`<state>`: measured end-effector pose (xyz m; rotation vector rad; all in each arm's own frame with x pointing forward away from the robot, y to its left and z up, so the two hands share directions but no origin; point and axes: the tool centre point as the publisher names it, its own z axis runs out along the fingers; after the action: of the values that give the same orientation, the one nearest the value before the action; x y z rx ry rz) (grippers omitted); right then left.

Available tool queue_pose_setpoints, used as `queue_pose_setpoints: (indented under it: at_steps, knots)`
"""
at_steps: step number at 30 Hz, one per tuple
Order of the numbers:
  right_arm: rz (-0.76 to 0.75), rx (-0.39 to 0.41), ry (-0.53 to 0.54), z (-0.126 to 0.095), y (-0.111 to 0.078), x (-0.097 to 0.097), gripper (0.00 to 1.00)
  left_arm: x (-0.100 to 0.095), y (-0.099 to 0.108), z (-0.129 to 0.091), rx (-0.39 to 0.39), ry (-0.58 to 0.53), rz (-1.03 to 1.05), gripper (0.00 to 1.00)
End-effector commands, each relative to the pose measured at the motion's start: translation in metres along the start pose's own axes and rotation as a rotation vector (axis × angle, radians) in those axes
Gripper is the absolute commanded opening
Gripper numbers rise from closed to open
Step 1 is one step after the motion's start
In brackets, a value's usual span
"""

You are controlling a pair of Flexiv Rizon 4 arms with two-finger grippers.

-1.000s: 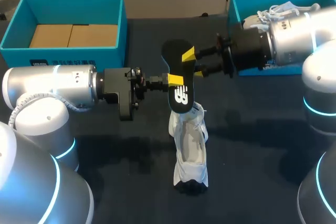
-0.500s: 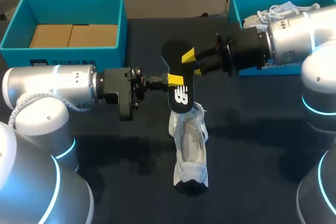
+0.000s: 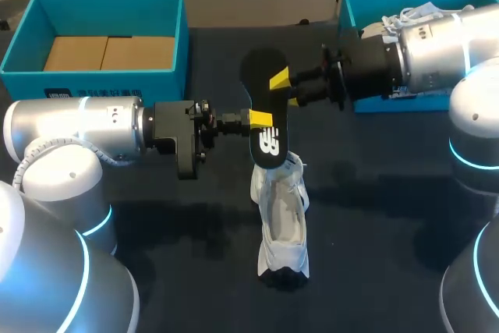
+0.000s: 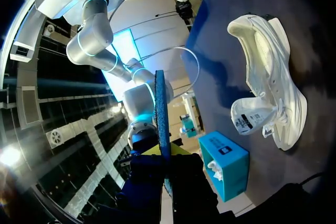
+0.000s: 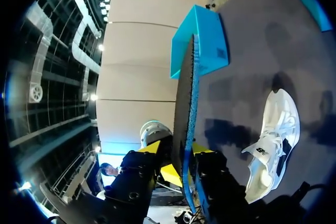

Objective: Take the shoe out of the shoebox, open the shoe tongue, remove and reinsert the insole, then place the shoe into the shoebox

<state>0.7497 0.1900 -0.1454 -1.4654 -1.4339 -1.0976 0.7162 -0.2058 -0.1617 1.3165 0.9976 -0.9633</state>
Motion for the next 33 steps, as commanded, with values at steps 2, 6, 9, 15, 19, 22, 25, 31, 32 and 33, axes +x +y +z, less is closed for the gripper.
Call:
queue_pose_setpoints:
  at_steps: [2, 6, 9, 15, 19, 22, 25, 31, 32, 33]
  knots:
    - [-0.001, -0.001, 0.003, 0.0035, 0.0008, -0.0010, 0.27, 0.0008, -0.0006, 0.0013, -0.003, -0.001, 0.002, 0.00]
    - [-0.007, -0.009, 0.003, 0.0030, 0.0000, -0.0003, 0.26, 0.0008, -0.0006, 0.0013, -0.003, -0.001, 0.002, 0.00]
    - [-0.008, -0.015, 0.010, 0.0023, 0.0002, -0.0011, 0.23, 0.0008, -0.0006, 0.0013, -0.003, -0.001, 0.002, 0.00]
    - [-0.007, -0.019, 0.008, 0.0030, 0.0008, -0.0014, 0.18, 0.0008, -0.0006, 0.0013, -0.003, -0.001, 0.002, 0.00]
    - [-0.007, -0.021, 0.005, 0.0030, 0.0010, -0.0013, 0.16, 0.0008, -0.0006, 0.0013, -0.003, -0.001, 0.002, 0.00]
    - [-0.006, -0.021, 0.002, 0.0035, 0.0018, -0.0018, 0.00, 0.0008, -0.0006, 0.0013, -0.003, -0.001, 0.002, 0.00]
    - [-0.006, -0.021, 0.000, 0.0038, 0.0022, -0.0023, 0.00, 0.0008, -0.0006, 0.0013, -0.003, -0.001, 0.002, 0.00]
    - [-0.010, -0.021, 0.000, 0.0034, 0.0030, -0.0034, 0.00, 0.0004, -0.0005, 0.0014, -0.003, -0.002, 0.002, 0.00]
    - [-0.011, -0.021, 0.001, 0.0033, 0.0031, -0.0036, 0.00, -0.0003, -0.0004, 0.0014, -0.003, -0.003, 0.002, 0.03]
    - [-0.013, -0.020, 0.003, 0.0032, 0.0032, -0.0039, 0.00, -0.0007, -0.0003, 0.0013, -0.002, -0.005, 0.000, 0.28]
